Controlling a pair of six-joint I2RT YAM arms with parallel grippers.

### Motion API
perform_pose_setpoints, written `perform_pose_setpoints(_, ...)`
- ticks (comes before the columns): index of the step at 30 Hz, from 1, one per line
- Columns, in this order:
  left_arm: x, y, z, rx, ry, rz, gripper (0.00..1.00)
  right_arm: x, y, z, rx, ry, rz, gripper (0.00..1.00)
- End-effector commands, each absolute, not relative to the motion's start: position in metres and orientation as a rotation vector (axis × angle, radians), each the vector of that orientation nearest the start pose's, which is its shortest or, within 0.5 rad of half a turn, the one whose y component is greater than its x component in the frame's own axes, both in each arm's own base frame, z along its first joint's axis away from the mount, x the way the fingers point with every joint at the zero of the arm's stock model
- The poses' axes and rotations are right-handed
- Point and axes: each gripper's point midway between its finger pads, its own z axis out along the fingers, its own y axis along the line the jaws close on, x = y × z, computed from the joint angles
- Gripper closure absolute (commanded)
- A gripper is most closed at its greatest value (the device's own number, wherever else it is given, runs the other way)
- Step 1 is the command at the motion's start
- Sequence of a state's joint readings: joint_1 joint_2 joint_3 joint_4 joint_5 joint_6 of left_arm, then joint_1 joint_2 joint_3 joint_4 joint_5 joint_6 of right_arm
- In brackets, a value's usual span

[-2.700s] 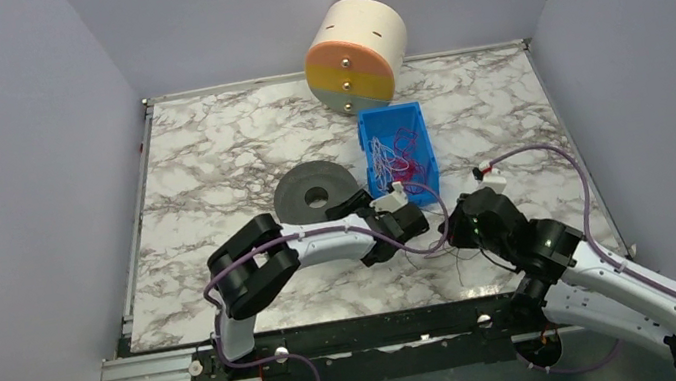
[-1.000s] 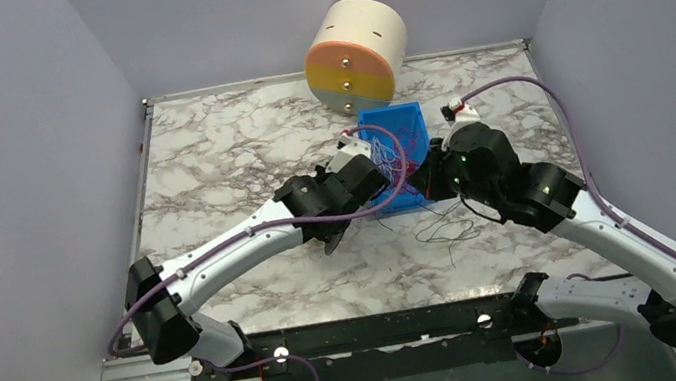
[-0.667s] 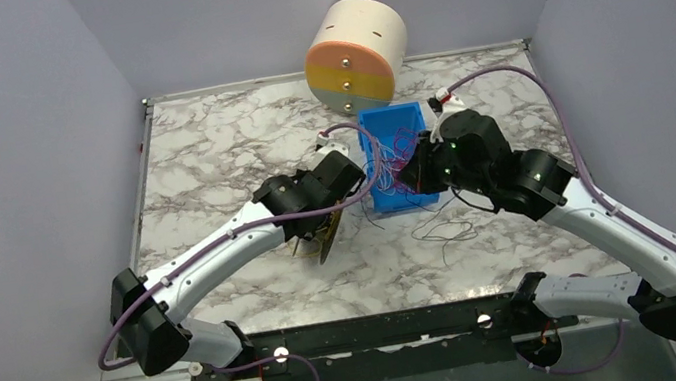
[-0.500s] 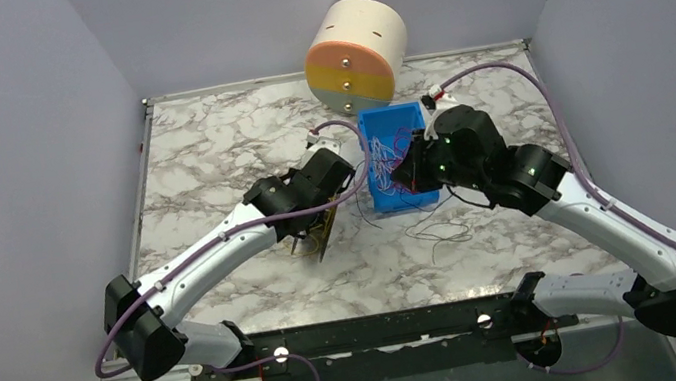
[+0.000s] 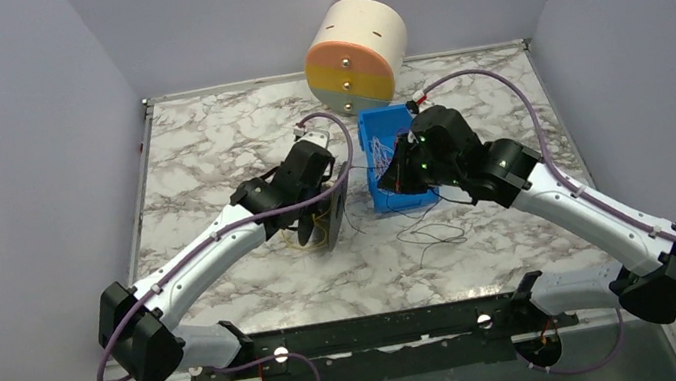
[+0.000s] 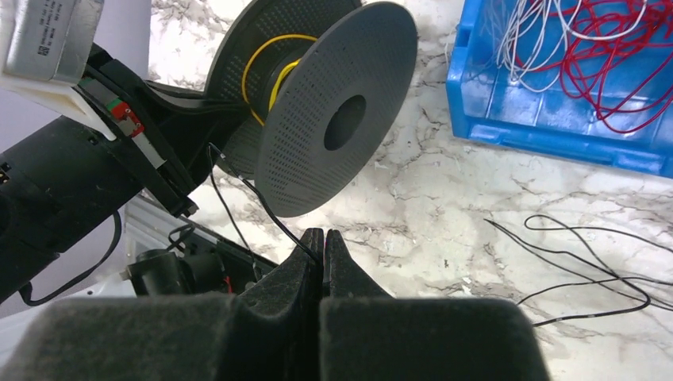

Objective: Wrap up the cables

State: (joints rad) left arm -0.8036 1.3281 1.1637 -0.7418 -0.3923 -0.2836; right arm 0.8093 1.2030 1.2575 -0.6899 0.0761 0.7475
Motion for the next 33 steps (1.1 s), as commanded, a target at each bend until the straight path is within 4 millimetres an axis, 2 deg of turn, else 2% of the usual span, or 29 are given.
perform_pose_setpoints(1,0.249,-0.209,0.144,0.577,2.434,-0.155,1.00,0.233,0.277,0.271,0.034,2.308,0.852,0.99)
perform_pose_setpoints(7,0.245,-0.212,0.139,0.603,2.447,-0.205,0.99,0.236,0.286,0.264,0.070,2.335,0.873,0.99)
perform_pose_setpoints(14,0.245,-0.214,0.146,0.611,2.420,-0.244,0.76,0.244,0.289,0.263,0.115,2.339,0.859,0.99)
perform_pose_setpoints(21,0.247,-0.214,0.149,0.611,2.408,-0.266,0.64,0.251,0.289,0.262,0.160,2.333,0.834,0.99)
perform_pose_setpoints(29,0.249,-0.214,0.169,0.586,2.361,-0.332,0.50,0.254,0.292,0.260,0.202,2.341,0.838,0.99)
perform_pose_setpoints(33,0.253,-0.211,0.184,0.543,2.325,-0.354,0.48,0.254,0.295,0.256,0.207,2.356,0.845,0.99)
